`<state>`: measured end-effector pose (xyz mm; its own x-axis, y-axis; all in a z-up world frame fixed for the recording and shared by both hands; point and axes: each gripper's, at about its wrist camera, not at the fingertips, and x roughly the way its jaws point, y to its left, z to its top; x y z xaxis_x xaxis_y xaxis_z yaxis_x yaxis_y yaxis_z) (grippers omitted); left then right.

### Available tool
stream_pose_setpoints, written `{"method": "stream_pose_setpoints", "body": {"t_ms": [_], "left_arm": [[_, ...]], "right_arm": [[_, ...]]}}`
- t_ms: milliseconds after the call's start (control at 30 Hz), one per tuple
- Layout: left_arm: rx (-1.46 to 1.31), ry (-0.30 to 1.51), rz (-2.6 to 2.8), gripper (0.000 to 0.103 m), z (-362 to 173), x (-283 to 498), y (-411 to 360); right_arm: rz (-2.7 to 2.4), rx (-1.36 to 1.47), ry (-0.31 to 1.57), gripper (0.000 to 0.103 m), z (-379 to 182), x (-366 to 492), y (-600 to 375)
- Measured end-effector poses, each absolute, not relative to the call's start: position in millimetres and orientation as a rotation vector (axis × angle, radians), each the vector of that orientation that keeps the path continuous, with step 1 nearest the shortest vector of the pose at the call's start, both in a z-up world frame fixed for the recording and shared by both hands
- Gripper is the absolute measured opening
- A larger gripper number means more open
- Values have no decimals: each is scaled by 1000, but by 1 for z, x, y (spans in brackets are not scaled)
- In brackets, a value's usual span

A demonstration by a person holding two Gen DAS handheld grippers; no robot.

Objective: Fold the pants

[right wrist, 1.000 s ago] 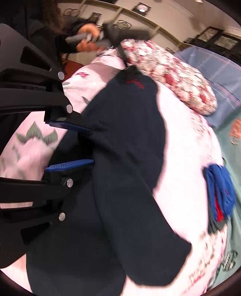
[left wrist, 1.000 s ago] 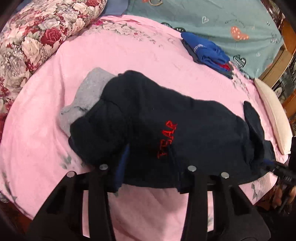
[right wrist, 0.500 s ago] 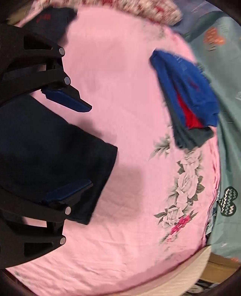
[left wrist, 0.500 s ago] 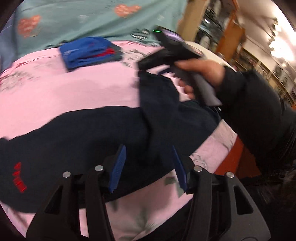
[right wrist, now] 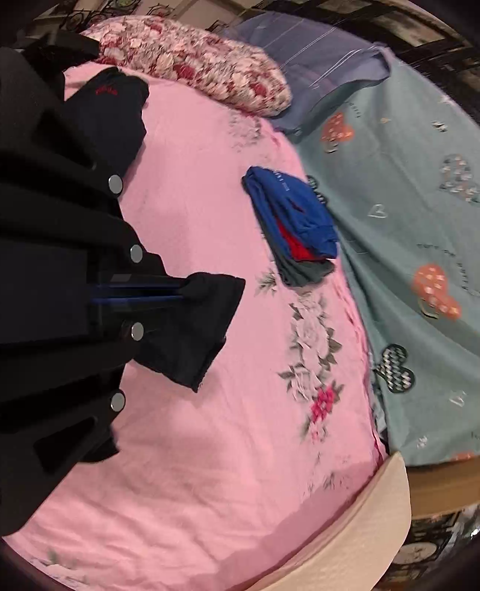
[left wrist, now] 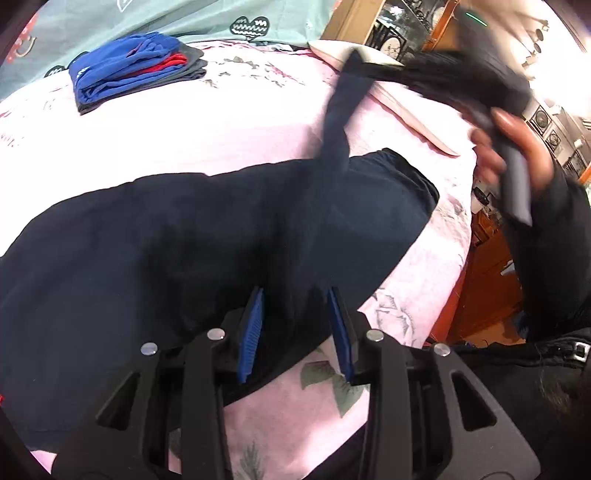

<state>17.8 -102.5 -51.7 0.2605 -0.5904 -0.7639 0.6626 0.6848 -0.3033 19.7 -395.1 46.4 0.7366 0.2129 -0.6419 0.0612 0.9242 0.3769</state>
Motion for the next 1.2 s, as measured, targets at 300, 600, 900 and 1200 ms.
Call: {"method": "stream_pose_setpoints", "body": {"t_ms": [300, 600, 900, 1200], "left_arm": [[141, 1004, -861, 43, -57, 5, -122], [110, 1010, -841, 43, -58, 7, -126], [139, 1005, -851, 42, -55, -3, -127], [127, 1012, -846, 43, -54, -3, -128]], "right_arm": [[-32, 664, 789, 3, -64, -82, -446], [5, 655, 750, 4, -48, -101, -446], [-102, 428, 730, 46, -17, -95, -446], [22, 339, 738, 5, -1, -64, -448]]}}
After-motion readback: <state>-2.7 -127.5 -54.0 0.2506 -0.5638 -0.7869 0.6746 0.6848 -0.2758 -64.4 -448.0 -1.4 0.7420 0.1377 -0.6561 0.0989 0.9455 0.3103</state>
